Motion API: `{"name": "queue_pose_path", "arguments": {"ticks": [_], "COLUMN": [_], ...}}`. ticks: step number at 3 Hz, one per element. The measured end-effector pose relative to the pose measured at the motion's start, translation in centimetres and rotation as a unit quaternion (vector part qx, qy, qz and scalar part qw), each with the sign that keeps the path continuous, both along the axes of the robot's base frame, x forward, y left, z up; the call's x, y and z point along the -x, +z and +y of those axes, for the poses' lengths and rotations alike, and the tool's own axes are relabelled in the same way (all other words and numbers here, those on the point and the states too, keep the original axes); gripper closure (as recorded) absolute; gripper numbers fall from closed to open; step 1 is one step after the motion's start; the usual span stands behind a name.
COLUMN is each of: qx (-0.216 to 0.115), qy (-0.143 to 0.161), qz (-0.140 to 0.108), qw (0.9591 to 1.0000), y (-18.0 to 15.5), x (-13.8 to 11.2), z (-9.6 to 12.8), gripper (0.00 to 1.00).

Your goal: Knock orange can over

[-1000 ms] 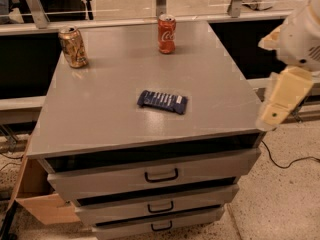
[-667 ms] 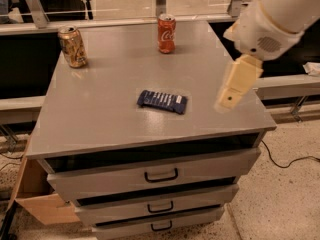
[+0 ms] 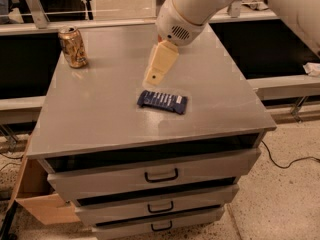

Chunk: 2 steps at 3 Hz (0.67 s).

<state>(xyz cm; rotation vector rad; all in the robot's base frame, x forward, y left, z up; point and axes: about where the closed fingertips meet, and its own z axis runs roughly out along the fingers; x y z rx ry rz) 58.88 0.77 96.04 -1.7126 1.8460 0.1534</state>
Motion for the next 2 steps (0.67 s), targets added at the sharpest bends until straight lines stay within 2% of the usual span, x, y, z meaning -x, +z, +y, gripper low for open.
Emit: {"name": "queue_pose_path", "arguments": {"ticks": [1, 2], "qx": [0.000, -0.031], "qy": [0.000, 0.006], "qz": [0.000, -0.002], "qw": [1.0000, 0.9995], "y": [0.0, -0.9], "x": [0.0, -1.8], "z": [0.0, 2.6], "gripper": [0.00, 0.00]}}
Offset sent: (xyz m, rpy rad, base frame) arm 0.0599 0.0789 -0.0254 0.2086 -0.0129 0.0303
